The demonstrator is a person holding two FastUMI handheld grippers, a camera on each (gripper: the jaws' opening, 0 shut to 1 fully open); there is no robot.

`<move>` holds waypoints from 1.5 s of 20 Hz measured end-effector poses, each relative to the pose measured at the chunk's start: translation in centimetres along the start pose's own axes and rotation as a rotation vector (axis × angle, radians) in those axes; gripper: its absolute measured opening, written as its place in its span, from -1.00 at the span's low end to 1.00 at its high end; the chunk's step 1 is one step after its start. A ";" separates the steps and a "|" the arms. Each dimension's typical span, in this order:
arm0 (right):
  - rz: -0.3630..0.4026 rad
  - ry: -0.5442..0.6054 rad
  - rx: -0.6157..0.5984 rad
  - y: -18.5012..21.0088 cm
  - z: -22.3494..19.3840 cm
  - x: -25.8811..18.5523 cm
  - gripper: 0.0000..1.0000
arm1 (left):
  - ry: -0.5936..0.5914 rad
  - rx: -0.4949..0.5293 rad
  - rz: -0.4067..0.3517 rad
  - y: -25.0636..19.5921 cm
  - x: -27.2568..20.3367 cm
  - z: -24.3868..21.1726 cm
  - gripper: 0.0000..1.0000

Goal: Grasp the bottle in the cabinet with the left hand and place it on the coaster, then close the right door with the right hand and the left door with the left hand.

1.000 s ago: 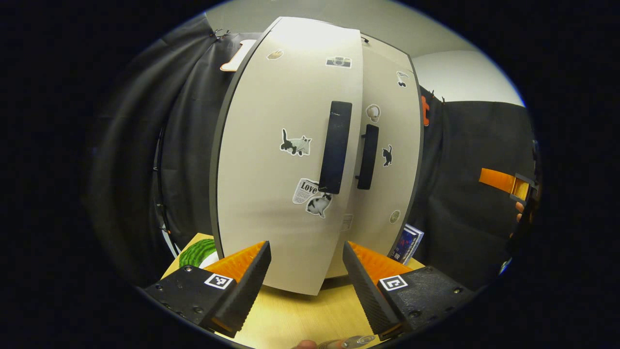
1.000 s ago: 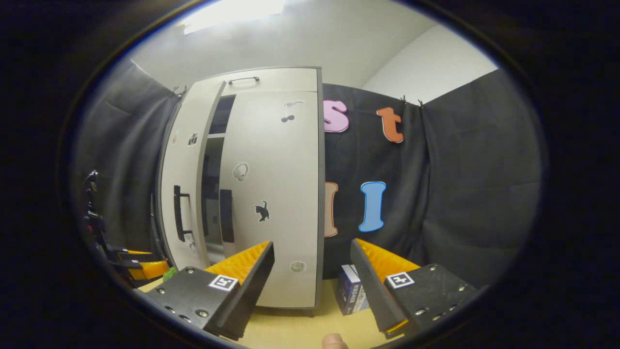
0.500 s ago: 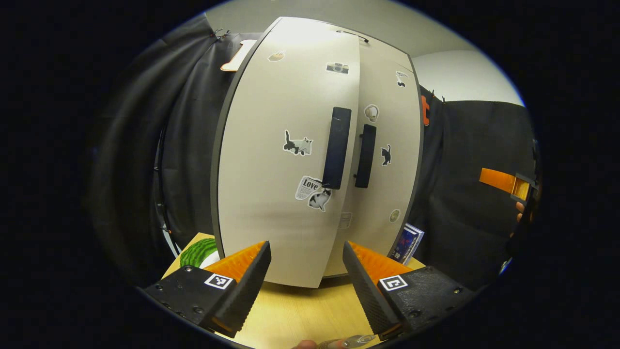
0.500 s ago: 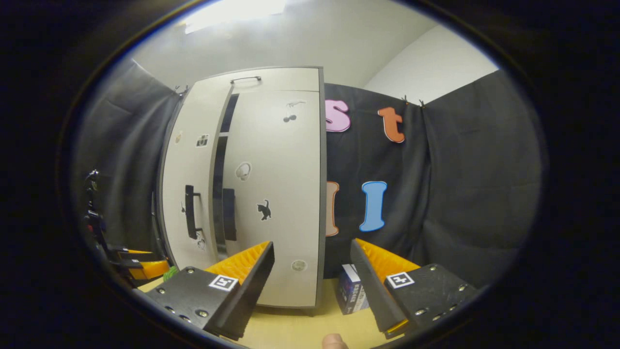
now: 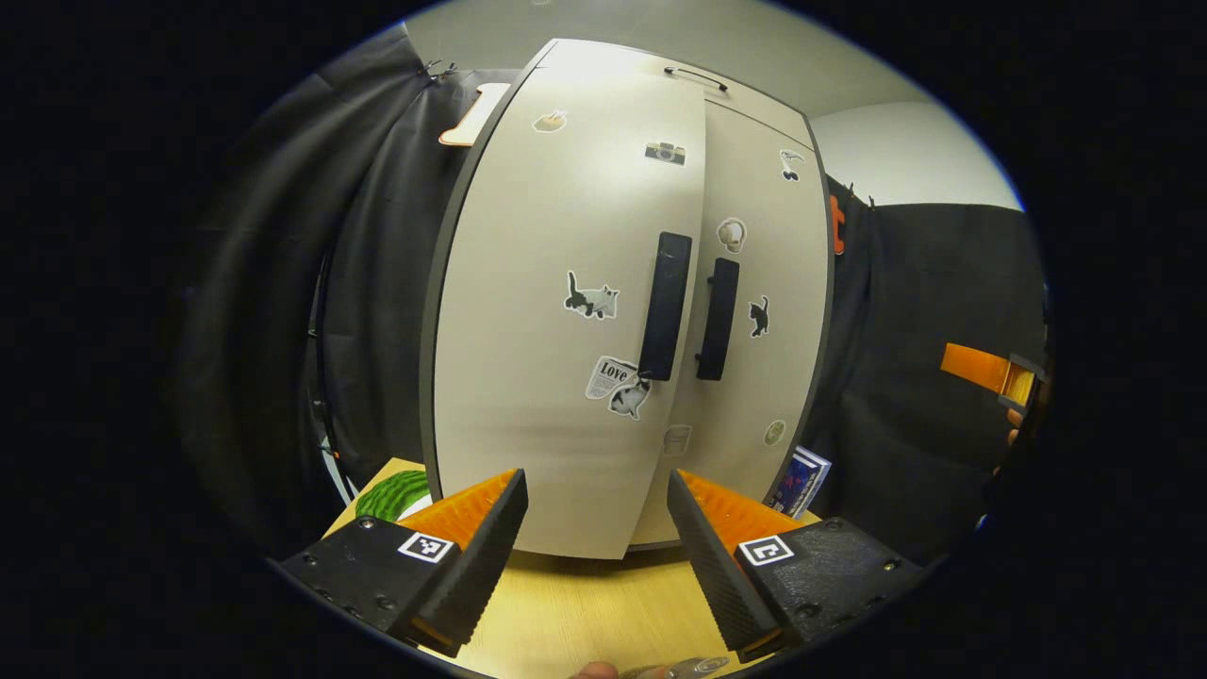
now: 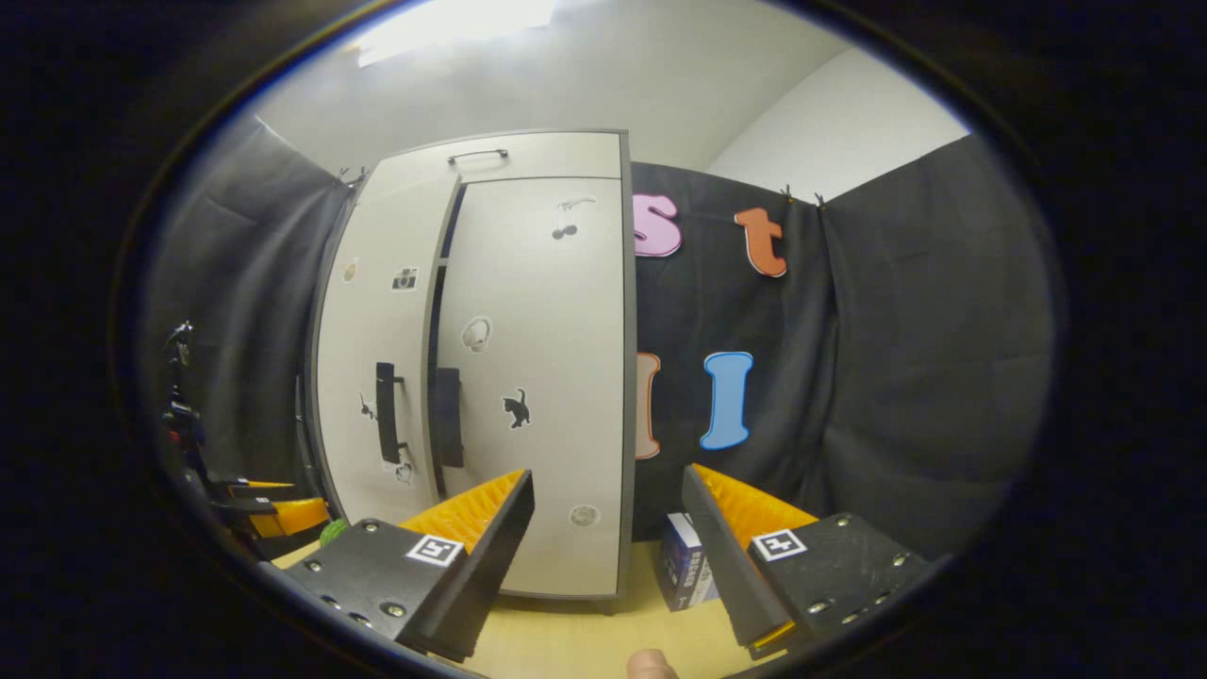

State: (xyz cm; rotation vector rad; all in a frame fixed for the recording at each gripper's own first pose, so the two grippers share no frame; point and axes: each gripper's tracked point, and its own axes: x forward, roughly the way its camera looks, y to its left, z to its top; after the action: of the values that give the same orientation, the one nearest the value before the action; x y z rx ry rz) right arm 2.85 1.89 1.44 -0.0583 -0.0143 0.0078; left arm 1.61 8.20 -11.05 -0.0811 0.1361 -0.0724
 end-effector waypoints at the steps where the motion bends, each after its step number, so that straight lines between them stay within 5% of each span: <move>1: 0.002 0.000 -0.001 0.1 0.0 0.0 0.92 | 0.000 0.002 0.001 0.1 0.0 0.1 0.89; 30: 0.033 0.003 0.000 1.0 0.1 0.4 0.91 | -0.059 0.017 0.050 1.3 -0.6 3.0 0.88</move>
State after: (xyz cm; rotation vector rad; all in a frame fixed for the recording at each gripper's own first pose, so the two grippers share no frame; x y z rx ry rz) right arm 3.21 2.86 1.48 -0.0587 -0.0107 0.0408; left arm 1.51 9.76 -8.08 -0.0629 0.0787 -0.0207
